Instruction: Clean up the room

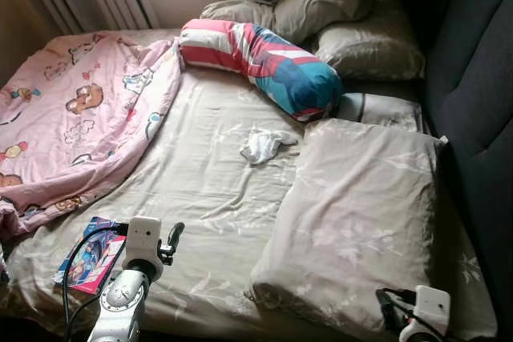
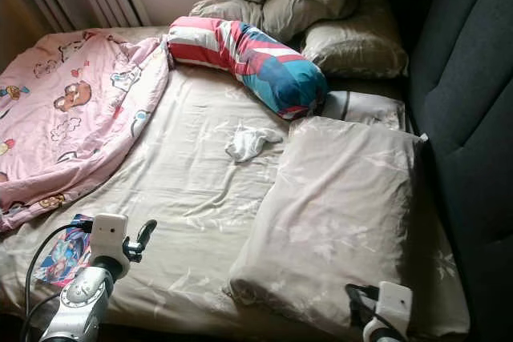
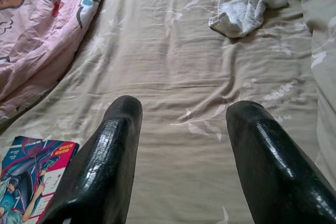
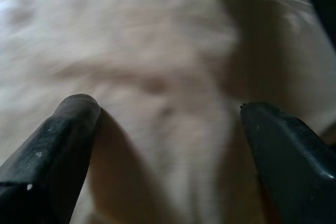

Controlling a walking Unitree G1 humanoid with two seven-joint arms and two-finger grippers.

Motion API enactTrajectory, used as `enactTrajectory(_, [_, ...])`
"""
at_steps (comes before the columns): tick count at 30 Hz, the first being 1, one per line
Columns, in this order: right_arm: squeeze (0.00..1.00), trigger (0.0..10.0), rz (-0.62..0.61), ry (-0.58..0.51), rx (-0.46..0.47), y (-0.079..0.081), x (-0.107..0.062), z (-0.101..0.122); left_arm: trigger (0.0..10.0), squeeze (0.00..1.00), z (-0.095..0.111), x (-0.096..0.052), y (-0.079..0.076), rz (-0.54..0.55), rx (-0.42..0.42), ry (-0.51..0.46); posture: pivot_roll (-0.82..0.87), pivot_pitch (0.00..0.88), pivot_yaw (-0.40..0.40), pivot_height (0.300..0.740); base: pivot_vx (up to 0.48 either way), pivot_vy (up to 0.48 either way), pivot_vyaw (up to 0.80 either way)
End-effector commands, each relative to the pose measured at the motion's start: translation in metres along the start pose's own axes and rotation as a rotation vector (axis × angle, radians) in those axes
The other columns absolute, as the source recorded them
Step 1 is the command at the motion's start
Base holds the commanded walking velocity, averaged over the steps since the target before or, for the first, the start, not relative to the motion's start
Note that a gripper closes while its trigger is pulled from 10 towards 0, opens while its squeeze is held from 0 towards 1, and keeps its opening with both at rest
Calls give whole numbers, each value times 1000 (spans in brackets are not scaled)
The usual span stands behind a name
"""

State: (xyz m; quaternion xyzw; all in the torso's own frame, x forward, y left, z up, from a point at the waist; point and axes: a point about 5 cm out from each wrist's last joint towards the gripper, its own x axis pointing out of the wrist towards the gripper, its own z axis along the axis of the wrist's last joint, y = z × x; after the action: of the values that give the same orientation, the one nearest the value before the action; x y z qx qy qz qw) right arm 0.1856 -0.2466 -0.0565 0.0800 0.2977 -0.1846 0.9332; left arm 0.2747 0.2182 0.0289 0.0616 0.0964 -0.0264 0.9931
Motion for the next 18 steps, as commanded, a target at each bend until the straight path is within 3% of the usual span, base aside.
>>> enactTrajectory(1, [0,10000,-6,18,42,3,-1,-4,10000,0,-5,-3,5,0,21,22,-174,111,105,733,0,0,0])
enactTrajectory(5, [0,10000,12,55,66,10,1,-6,10000,0,-3,-2,7,-1,27,20,-173,111,110,733,0,0,0])
enactTrajectory(6, [255,10000,23,90,83,13,1,-10,10000,0,-3,-2,8,-2,31,20,-172,114,114,733,0,0,0])
enactTrajectory(7, [255,10000,23,90,83,13,1,-10,10000,0,-3,-2,8,-2,31,20,-172,114,114,733,0,0,0])
enactTrajectory(8, [729,10000,30,103,83,15,1,-11,10000,0,-3,-2,8,-3,32,21,-172,114,114,733,0,0,0])
enactTrajectory(9, [1000,10000,41,116,98,18,2,-12,10000,0,-2,-2,8,-4,37,19,-157,122,117,733,0,0,0])
enactTrajectory(18, [1000,10000,-28,106,127,15,7,-4,10000,0,-3,-5,13,2,49,21,-141,140,132,733,0,0,0])
